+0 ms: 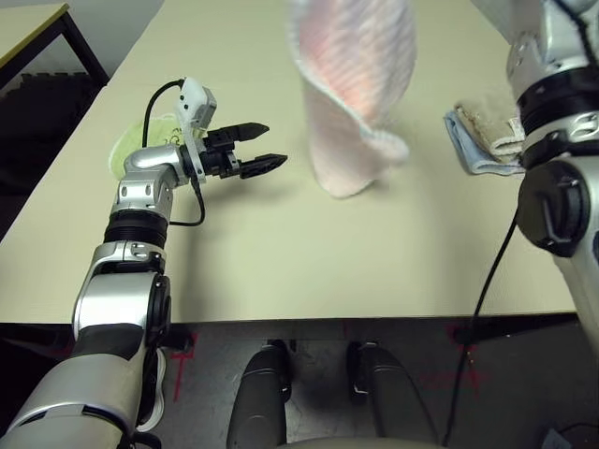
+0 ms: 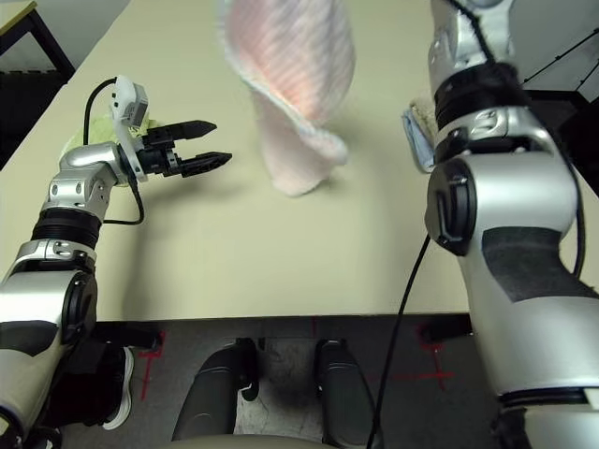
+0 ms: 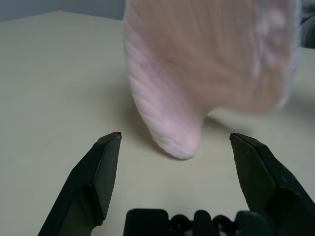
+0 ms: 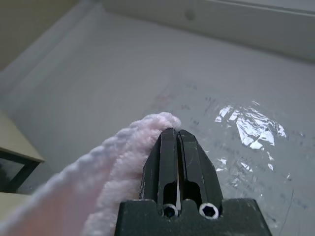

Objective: Fold the towel and set it aside.

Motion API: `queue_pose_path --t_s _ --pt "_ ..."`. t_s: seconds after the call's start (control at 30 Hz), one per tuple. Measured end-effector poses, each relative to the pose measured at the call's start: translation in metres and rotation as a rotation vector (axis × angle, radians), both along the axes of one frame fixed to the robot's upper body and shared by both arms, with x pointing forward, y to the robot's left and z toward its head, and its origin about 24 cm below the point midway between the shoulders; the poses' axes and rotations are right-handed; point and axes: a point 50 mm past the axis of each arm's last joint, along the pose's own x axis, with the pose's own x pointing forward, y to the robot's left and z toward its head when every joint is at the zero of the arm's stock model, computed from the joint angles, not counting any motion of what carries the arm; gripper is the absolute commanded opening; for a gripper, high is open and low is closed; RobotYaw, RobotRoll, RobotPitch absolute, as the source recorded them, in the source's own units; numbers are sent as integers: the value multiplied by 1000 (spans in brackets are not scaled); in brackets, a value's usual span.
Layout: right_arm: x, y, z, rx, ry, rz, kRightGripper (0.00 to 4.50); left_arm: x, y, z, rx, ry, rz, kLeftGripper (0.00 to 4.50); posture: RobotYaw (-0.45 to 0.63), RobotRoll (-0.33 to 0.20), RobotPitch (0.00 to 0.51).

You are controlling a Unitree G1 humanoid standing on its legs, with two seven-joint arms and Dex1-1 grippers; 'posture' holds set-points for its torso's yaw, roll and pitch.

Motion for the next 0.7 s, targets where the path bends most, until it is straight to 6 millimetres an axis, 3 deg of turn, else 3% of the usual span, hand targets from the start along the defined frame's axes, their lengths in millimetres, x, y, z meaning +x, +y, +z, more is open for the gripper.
queue_pose_path --t_s 0.1,0.2,0.4,0.7 --pt "10 2 -19 -22 78 9 56 1 -1 1 -38 12 22 4500 32 0 162" --pt "14 2 -26 -35 118 14 56 5 -6 7 -94 -7 69 4500 44 0 157" --pt "21 11 -35 -71 197 15 56 3 -39 41 -239 -41 52 4500 54 0 158" --pt "30 11 -45 -55 273 -37 56 -10 -72 66 -328 28 62 4500 67 0 157"
